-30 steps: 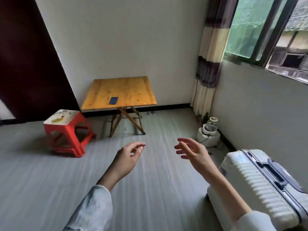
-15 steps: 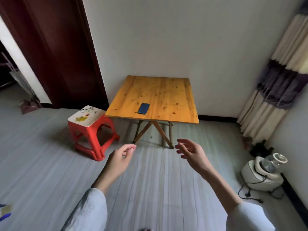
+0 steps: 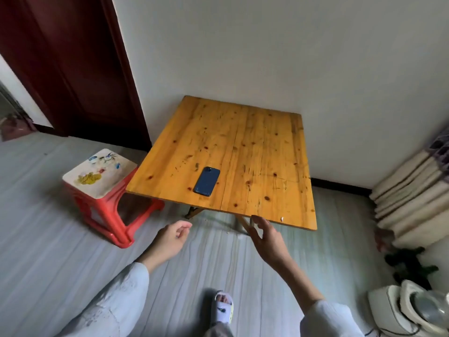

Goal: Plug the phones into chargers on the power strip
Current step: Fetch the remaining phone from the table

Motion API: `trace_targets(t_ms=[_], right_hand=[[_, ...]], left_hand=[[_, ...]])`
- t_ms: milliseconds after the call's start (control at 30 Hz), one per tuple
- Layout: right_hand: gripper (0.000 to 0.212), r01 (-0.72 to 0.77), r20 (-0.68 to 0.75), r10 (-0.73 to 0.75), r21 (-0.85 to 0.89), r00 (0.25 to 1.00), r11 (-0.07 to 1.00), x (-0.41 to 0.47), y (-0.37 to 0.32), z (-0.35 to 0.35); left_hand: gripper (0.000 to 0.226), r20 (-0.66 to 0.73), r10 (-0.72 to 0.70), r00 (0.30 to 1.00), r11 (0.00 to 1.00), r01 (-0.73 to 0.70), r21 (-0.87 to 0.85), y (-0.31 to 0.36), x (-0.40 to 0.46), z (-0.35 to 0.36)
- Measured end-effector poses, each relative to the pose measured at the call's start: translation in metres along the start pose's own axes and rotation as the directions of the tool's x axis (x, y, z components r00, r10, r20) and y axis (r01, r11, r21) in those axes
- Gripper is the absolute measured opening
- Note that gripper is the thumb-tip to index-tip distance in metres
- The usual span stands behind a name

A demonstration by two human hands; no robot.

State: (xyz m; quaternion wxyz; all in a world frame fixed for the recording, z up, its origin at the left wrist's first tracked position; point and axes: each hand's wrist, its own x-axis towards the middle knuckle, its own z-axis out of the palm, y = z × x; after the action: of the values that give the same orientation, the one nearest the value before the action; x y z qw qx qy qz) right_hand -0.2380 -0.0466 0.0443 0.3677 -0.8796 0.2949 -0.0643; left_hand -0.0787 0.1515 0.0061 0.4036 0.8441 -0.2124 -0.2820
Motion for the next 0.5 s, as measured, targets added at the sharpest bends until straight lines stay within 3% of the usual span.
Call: trace_targets(t_ms=[233, 500], right_hand=[[0.054, -0.068, 0.184, 0.102, -0.185, 0.978, 0.98, 0.159, 0.06, 0.032], [0.074, -0.058, 0.334, 0.247, -0.489, 0.91, 0.871, 0.234, 0.129, 0.078]], left_hand=[[0.03, -0.059, -0.115, 0.992, 0.987, 0.121, 0.102, 0.006, 0.149, 0.027], [0.062, -0.035, -0.245, 0.969, 0.895, 0.24, 0.377, -0.006, 0.257, 0.07]])
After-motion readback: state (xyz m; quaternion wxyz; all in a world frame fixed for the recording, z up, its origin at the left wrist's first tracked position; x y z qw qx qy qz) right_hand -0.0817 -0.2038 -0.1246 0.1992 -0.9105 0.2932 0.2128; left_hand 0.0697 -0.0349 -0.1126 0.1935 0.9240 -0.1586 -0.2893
